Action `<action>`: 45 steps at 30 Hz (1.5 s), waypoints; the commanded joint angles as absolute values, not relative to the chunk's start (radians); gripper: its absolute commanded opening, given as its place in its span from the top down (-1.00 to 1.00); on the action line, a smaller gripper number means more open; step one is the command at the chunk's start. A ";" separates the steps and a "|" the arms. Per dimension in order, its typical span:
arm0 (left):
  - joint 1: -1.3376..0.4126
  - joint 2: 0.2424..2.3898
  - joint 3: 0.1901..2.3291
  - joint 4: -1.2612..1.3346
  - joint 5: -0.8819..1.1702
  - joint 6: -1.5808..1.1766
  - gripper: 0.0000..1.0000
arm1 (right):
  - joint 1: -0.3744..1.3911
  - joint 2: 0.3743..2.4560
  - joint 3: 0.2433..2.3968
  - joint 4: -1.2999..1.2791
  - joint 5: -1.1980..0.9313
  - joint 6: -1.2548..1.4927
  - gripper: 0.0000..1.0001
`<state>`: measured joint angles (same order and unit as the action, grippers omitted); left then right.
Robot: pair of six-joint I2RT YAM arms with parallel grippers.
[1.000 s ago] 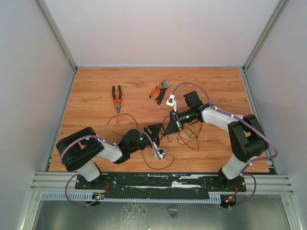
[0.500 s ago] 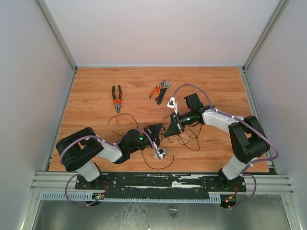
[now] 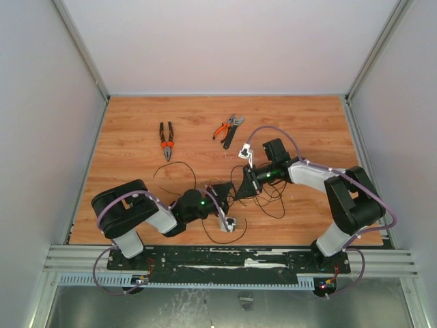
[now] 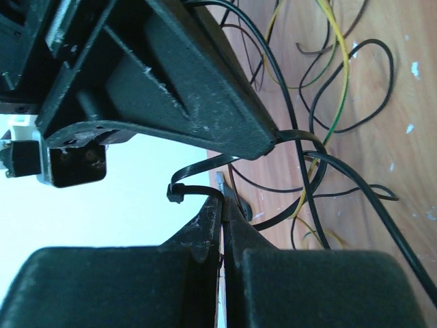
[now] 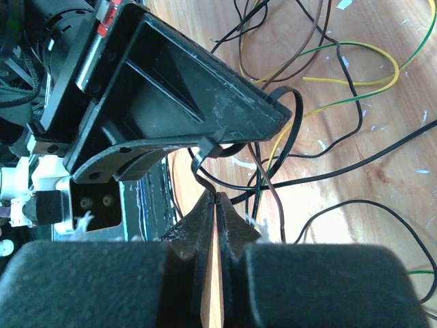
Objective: Zip-tie the wires
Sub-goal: Tie the cable at the center of the board.
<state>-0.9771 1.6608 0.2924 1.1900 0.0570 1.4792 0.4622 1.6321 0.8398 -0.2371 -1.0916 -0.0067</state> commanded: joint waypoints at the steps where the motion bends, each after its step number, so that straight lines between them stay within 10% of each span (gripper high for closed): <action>1: -1.001 1.701 0.275 1.257 0.043 1.468 1.00 | 0.468 1.619 0.835 -0.191 -1.091 0.003 0.93; 45: -1.006 1.781 0.245 1.380 0.034 1.386 1.00 | 0.481 1.541 0.865 -0.294 -0.942 -0.049 0.38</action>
